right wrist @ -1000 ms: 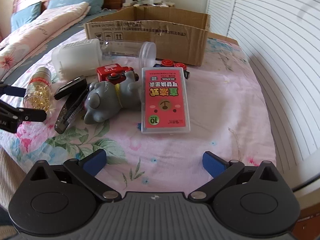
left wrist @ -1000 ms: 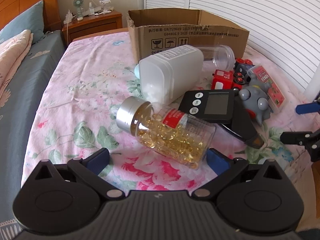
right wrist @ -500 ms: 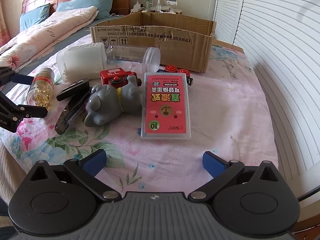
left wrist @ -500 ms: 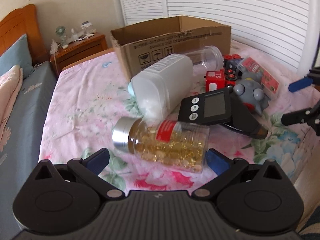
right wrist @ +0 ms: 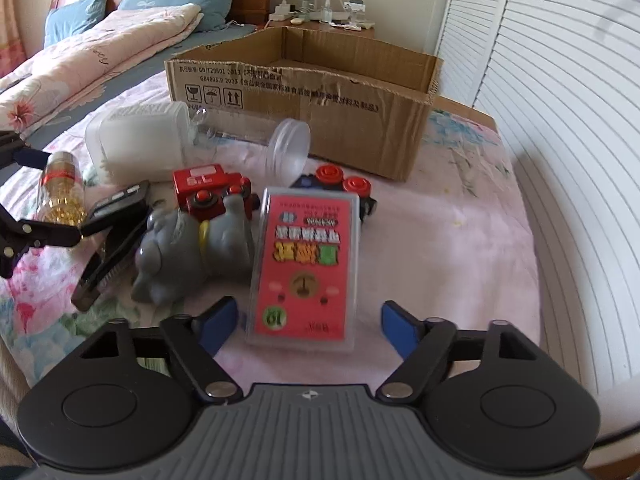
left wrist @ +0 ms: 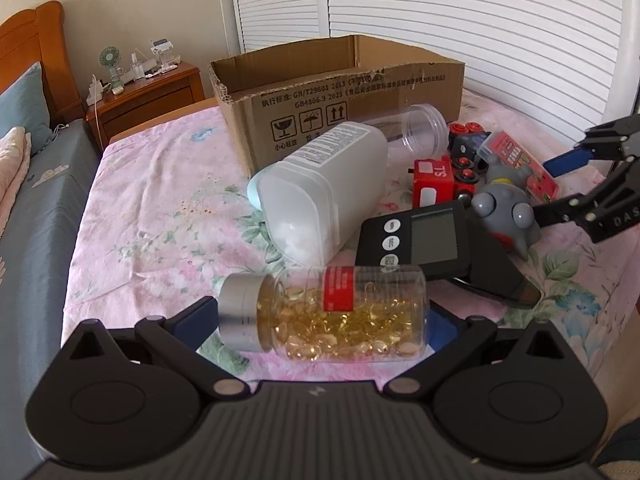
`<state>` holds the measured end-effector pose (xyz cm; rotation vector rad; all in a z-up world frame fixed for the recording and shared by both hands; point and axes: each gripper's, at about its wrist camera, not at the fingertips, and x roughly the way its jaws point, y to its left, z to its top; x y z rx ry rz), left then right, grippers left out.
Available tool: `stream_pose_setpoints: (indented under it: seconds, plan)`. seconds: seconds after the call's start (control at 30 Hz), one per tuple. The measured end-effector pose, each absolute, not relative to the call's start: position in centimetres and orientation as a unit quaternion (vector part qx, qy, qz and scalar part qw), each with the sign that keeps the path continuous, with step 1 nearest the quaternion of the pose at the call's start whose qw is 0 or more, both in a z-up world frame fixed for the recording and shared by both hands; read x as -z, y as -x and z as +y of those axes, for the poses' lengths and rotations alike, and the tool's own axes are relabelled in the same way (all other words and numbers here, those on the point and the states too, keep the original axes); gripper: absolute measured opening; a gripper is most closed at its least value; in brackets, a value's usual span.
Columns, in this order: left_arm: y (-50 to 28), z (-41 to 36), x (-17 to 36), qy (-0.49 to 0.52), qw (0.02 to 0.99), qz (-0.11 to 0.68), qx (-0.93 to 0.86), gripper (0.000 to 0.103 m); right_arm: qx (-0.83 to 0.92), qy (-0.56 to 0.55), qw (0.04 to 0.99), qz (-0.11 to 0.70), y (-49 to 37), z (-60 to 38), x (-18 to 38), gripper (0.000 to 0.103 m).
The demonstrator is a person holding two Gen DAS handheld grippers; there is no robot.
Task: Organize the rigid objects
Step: 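Grasp the capsule jar with the left tool while the right tool grasps the red card box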
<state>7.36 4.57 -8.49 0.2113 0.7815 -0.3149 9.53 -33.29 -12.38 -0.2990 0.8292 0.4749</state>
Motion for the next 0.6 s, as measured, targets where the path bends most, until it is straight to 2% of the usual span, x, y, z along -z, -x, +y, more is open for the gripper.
stream_pose_setpoints:
  seconds: [0.07, 0.1, 0.43, 0.6]
  plan:
    - [-7.4, 4.6, 8.5, -0.104, 0.907, 0.379, 0.152, 0.102, -0.231, 0.141, 0.877, 0.397, -9.7, -33.1, 12.3, 0.064]
    - [-7.4, 4.5, 8.5, -0.105, 0.907, 0.379, 0.152, 0.102, -0.231, 0.140, 0.877, 0.398, -9.8, -33.1, 12.2, 0.062]
    - [-7.1, 4.4, 8.5, -0.115, 0.906, 0.376, 0.155, 0.101, -0.205, 0.119, 0.875, 0.422, -6.7, -35.3, 11.9, 0.063]
    - [-7.4, 4.5, 8.5, -0.109, 0.906, 0.378, 0.156, 0.101, -0.197, 0.114, 0.879, 0.418, -6.9, -35.4, 12.1, 0.073]
